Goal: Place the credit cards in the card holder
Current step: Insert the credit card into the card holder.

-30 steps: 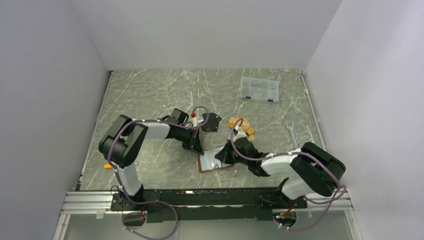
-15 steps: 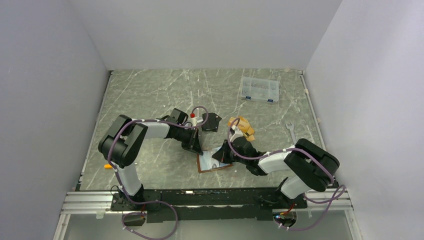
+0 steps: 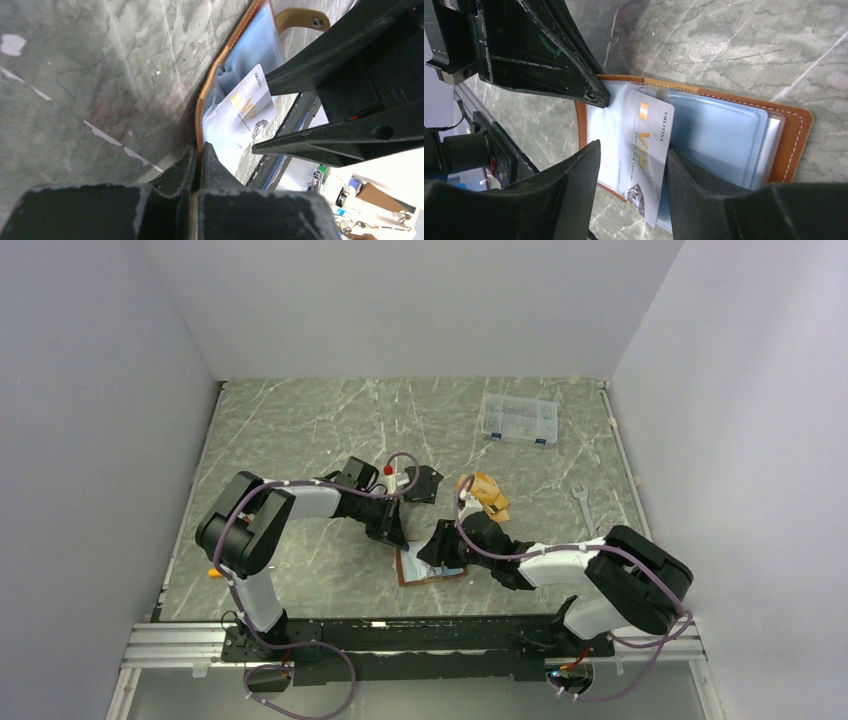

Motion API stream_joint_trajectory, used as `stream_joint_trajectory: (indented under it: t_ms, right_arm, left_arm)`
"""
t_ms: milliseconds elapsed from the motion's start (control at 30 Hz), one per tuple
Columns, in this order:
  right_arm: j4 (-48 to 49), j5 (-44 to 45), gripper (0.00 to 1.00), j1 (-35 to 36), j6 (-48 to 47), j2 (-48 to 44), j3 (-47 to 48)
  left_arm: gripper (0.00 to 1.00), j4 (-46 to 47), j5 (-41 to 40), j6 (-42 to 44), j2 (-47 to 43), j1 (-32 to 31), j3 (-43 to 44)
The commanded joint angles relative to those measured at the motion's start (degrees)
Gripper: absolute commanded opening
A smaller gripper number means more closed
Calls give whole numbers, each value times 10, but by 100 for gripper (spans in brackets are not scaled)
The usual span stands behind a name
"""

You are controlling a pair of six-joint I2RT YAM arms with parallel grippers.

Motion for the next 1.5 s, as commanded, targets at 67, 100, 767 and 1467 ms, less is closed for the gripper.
stream_joint_trajectory:
  t_ms: [67, 100, 767, 1467]
  right_arm:
    - [-269, 80, 58, 16, -34, 9, 7]
    - [-276, 86, 58, 22, -33, 12, 12]
    - [-446, 212, 68, 121, 46, 32, 115]
    - [-453, 202, 73, 150, -28, 72, 223]
  left_arm:
    - [0, 5, 5, 17, -21, -4, 2]
    - [0, 5, 5, 18, -22, -3, 1]
    - [0, 2, 6, 21, -30, -2, 1]
    - [24, 25, 37, 6, -24, -3, -6]
